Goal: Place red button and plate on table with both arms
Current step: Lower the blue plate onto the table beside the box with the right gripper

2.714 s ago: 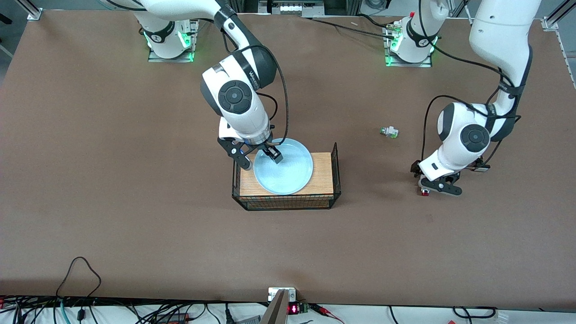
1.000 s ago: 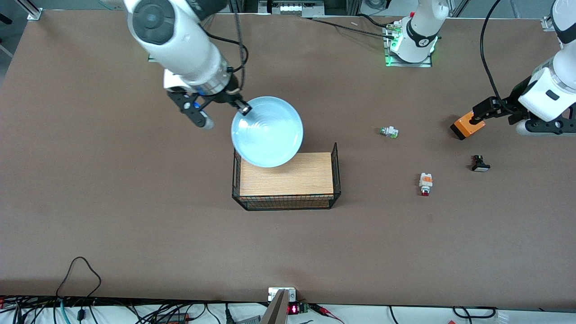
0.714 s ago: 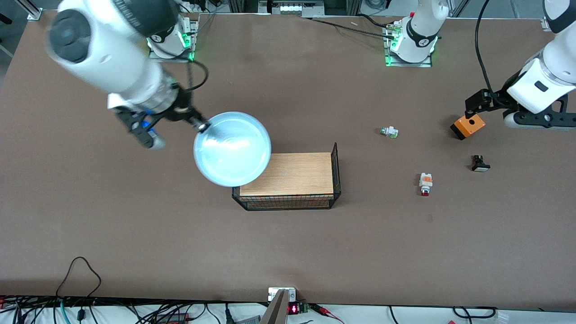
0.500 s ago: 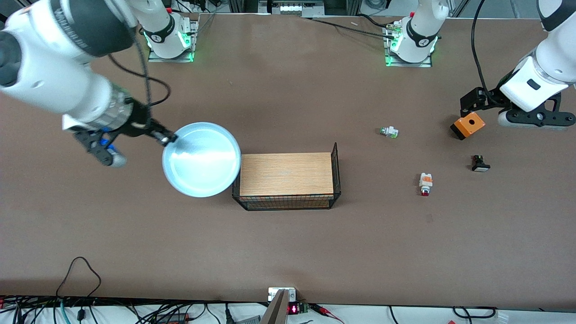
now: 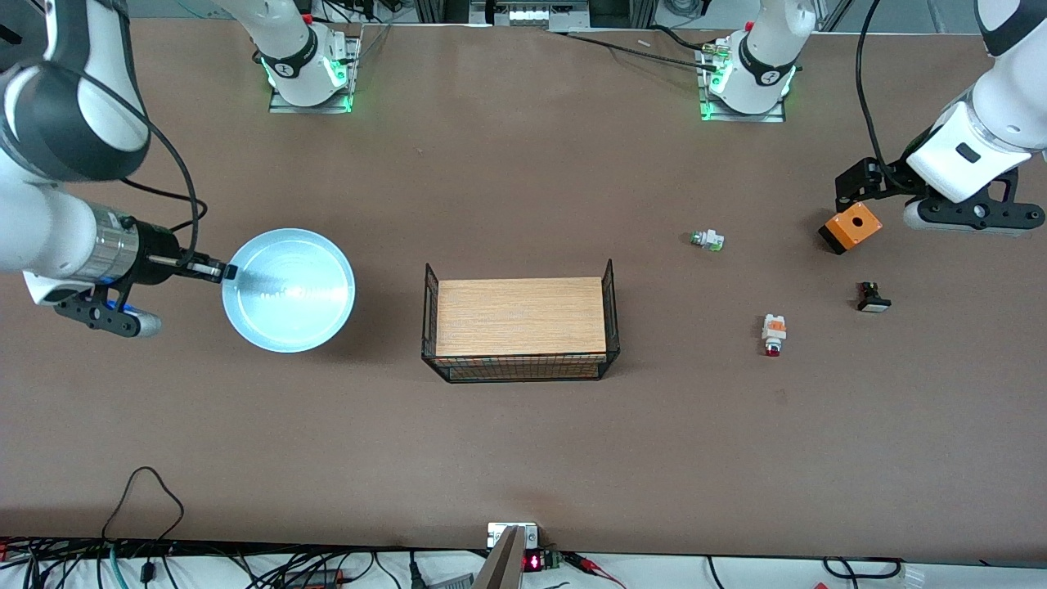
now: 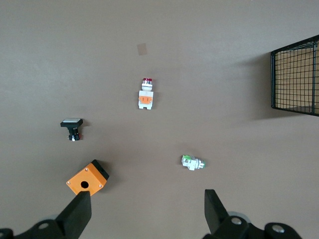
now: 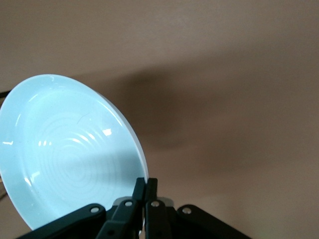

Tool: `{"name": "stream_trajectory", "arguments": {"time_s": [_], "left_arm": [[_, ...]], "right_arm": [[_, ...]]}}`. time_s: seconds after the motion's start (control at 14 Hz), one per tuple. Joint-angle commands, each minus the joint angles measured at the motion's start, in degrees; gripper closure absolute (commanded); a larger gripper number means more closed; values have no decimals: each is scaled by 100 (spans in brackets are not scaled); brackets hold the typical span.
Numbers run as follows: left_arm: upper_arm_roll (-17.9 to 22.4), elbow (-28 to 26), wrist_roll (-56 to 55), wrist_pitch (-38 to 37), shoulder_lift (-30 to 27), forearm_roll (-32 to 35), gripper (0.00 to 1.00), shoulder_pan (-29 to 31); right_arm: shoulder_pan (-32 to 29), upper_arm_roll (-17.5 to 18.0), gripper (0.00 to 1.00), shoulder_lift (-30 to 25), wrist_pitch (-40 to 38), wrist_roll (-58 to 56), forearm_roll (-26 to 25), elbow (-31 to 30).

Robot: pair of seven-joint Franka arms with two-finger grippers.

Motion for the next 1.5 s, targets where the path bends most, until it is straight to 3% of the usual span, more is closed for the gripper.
{"name": "stream_trajectory", "arguments": {"time_s": [0.0,0.29,0.57,0.79,0.86,0.93,1.14,1.43], "left_arm": [[-29,83,-62,-154,-35,104,0,-23],[-29,83,-62,-154,-35,104,0,-23],[-20,83,-62,-181,-35,104,0,-14],[-11,83,-35,-225,-35,95,0,-5],[-11,83,-35,-233,-35,104,0,-5],[-11,83,-35,-225,-27,104,0,-5],[-11,83,-35,-234,-35,104,0,-5],[-20,92,-27,-234,-35,104,0,-5]], "right_arm": [[-228,100,100,-169,682,-823,-202,-884],[-527,100,100,-205,2035,-1686,-316,-2150],[-659,100,100,-82,4019,-2415,-316,-3503],[-790,100,100,199,4763,-2793,-308,-3902],[-826,100,80,208,4728,-2873,-308,-3902],[-826,100,1,139,4693,-2778,-247,-3885],[-826,126,0,-291,4037,-2462,-246,-3605],[-590,205,0,-521,2367,-1802,-308,-2393]]}}
